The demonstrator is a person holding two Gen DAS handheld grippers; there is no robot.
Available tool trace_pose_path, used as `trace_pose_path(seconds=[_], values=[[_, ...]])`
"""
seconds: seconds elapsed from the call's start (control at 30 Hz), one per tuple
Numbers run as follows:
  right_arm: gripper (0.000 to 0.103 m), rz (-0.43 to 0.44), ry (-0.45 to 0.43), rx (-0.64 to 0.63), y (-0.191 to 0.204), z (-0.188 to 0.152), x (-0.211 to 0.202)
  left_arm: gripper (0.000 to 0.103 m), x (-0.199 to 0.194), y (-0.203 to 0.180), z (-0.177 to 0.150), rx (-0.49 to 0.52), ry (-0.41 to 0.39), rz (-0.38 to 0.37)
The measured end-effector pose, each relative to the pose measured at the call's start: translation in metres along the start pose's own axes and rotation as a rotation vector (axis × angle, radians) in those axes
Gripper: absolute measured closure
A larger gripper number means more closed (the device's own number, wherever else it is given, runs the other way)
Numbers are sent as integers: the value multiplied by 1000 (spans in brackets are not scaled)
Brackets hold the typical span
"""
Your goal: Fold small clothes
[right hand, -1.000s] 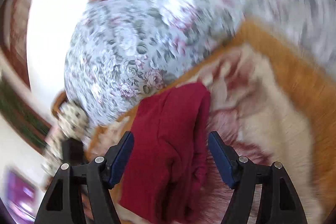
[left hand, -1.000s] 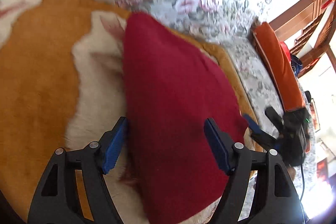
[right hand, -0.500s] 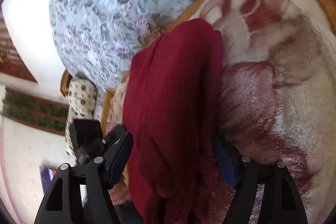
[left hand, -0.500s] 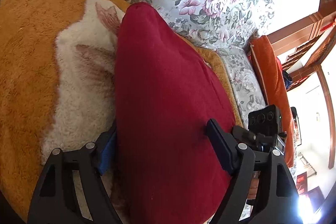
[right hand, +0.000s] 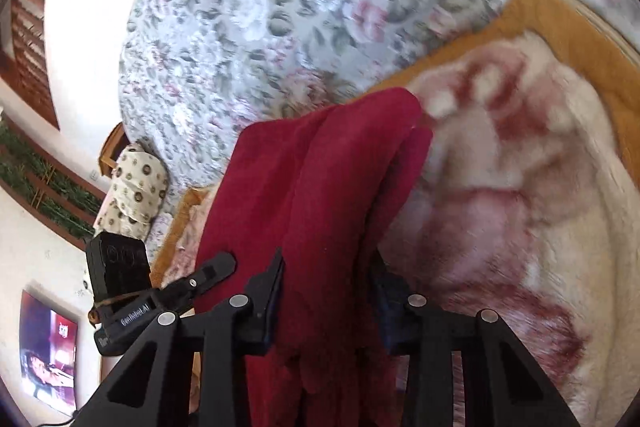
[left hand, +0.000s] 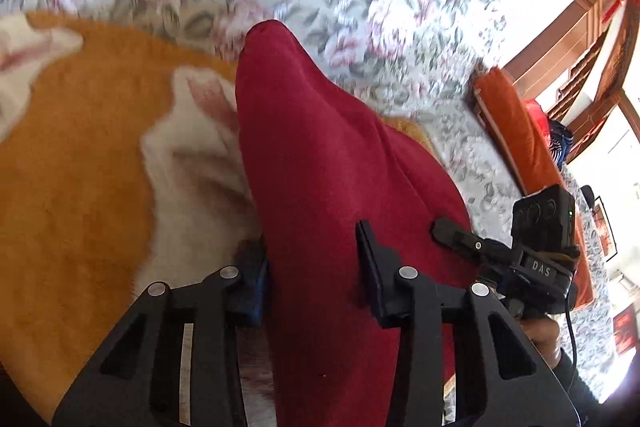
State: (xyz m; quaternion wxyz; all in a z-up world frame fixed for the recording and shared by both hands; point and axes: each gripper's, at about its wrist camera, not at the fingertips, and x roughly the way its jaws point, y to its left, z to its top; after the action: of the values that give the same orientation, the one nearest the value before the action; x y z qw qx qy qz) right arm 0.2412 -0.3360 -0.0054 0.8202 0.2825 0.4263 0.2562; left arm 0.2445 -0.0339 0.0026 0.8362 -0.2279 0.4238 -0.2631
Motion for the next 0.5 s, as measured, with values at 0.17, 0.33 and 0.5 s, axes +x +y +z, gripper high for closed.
trace_pose_path(seconds=[0.17, 0.33, 0.5], values=[[67, 74, 7, -11, 40, 22, 29, 66, -41, 23, 32, 27, -49, 39], [67, 88, 15, 6, 62, 28, 74, 65, -43, 67, 45, -9, -28, 92], [61, -41, 68, -7, 43, 18, 119, 47, -8, 97, 27, -62, 42, 180]])
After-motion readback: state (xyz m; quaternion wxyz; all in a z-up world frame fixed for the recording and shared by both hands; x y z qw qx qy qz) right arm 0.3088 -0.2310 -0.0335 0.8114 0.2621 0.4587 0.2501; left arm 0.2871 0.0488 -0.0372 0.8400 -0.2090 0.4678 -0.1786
